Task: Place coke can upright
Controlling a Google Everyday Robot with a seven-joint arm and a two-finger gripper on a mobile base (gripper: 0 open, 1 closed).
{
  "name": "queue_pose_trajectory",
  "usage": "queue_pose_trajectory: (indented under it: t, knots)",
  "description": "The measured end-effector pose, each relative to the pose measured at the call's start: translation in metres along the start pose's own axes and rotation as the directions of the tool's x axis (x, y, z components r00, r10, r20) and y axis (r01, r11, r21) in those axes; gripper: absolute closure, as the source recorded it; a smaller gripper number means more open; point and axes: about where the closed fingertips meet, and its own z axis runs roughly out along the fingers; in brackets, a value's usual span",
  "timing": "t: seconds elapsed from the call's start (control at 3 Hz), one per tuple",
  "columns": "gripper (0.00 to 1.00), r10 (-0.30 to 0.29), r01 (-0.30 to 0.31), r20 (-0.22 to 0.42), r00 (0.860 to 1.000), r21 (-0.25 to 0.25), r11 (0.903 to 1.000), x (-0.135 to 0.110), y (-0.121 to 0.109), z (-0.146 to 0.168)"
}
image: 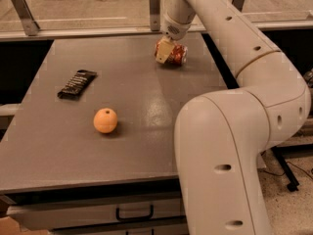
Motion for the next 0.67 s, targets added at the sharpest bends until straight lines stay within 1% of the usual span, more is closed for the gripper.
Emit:
queue_pose_trajectory:
  t: [0.33,0.67]
  knots:
    - [1.00,-0.021,0.019,0.101,0.995,0.019,0.9996,-0.010,0.003,-0.035]
    - [1.00,-0.007,0.003,0.254,0.967,0.019,0.9998,-0.014,0.009,-0.072]
